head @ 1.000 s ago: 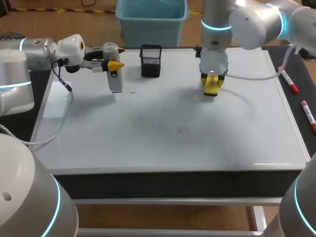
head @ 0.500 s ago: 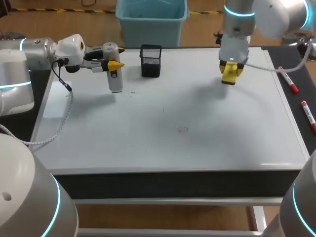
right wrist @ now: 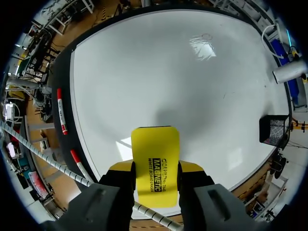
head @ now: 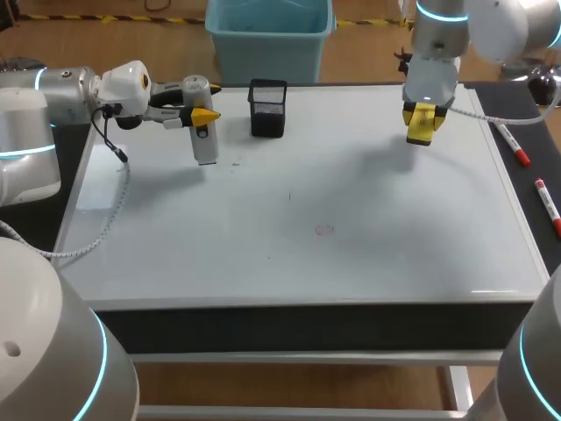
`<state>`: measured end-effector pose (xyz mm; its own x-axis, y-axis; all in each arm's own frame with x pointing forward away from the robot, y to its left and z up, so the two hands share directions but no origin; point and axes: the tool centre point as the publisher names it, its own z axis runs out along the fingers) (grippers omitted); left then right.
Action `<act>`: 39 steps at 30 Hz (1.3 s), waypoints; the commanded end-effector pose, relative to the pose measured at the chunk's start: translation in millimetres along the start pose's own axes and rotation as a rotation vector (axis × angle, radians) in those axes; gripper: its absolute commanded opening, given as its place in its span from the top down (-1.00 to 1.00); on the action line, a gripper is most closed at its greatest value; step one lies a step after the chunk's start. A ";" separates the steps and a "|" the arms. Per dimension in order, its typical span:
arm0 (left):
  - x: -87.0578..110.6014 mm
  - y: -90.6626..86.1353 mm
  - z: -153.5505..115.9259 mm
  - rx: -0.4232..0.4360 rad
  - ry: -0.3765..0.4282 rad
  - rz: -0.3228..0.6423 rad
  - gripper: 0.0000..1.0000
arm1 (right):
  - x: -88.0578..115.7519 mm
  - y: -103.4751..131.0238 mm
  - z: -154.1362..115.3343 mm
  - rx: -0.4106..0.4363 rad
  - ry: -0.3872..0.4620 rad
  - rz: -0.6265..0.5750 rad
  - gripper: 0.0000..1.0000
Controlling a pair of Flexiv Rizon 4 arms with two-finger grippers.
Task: Pick up the inspection probe, press it on each red-marked spot on the whiteboard one by one, put down the probe, pick up the eraser, and wipe off all the red marks.
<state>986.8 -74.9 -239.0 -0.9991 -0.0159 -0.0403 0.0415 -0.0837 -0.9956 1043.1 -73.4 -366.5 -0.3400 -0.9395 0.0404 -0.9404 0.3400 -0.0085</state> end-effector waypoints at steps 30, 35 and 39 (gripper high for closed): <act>43.5 -17.9 68.7 0.012 0.024 0.020 1.00 | 0.7 -0.7 -1.8 0.000 0.004 -0.002 1.00; 71.6 -18.4 95.3 0.015 0.044 0.027 1.00 | 0.7 -0.7 -1.8 0.000 0.004 -0.002 1.00; 97.3 -19.5 118.7 0.008 0.056 0.022 1.00 | 0.7 -0.7 -1.8 0.000 0.004 -0.002 1.00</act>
<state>905.2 -177.1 -218.6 -0.9918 0.1063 -0.0704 0.0592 -0.1052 -0.9927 1042.5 -73.5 -365.7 -0.3401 -0.9395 0.0407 -0.9404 0.3401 -0.0087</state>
